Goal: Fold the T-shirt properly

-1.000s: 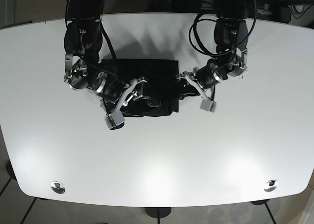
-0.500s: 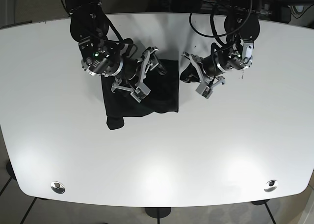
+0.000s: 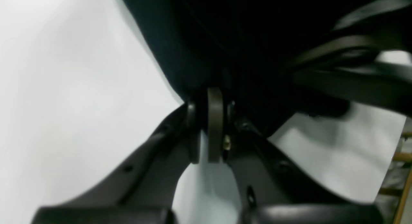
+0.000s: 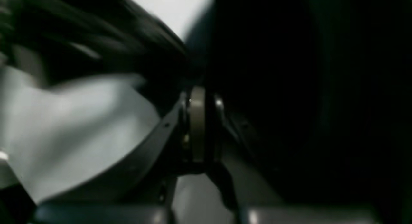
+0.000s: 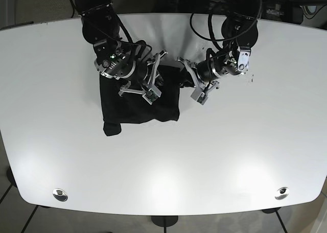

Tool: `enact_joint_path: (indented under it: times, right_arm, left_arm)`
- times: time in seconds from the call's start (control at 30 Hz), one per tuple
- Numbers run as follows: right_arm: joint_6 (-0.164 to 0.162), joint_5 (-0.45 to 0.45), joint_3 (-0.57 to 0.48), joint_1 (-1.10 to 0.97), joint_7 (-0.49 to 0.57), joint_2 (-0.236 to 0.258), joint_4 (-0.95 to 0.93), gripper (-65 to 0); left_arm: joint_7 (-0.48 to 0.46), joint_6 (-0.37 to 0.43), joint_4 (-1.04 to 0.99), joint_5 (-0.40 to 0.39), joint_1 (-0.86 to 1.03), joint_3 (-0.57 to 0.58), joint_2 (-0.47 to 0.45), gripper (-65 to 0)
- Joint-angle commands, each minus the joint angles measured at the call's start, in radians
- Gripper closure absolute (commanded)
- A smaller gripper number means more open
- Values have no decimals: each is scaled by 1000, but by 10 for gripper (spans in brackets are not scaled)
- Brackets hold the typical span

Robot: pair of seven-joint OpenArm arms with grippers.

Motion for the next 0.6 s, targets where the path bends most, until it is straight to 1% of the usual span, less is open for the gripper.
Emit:
enact_joint_path:
  times: [0.03, 0.1, 0.17, 0.27, 0.37, 0.43, 0.47, 0.53, 0.57, 0.6]
  right_arm:
    - [-2, 19, 1, 18, 25, -10, 65, -19]
    - [-2, 19, 4, 29, 11, -47, 78, -19]
    - [-2, 19, 6, 78, -31, -70, 71, -19]
    - [-2, 10, 6, 91, -34, -108, 70, -19]
    - [-2, 18, 3, 118, -37, -124, 7, -21]
    - [-2, 18, 3, 121, -37, -125, -11, -29]
    - [-2, 18, 3, 120, -37, -125, -11, -75]
    - [-2, 19, 4, 117, -38, -125, 9, -185]
    - [1, 19, 7, 104, -38, -124, 44, -274]
    - [2, 19, 9, 91, -38, -121, 76, -325]
  left_arm:
    - [9, -3, 3, 8, -6, 3, 3, -24]
    - [9, -43, 3, 8, -6, 5, 5, -24]
    - [9, -75, 4, 10, -3, 2, 17, -24]
    - [9, -79, 6, 10, -2, 2, 20, -24]
    - [9, -83, 11, 8, -2, -1, 22, -21]
    - [9, -83, 75, 8, 24, -40, 22, -19]
    - [9, -83, 116, 8, 43, -77, 22, -21]
    - [14, -83, 170, 8, 52, -113, 19, -21]
    - [14, -83, 209, 8, 73, -135, 16, -21]
    - [17, -83, 235, 10, 87, -152, 8, -21]
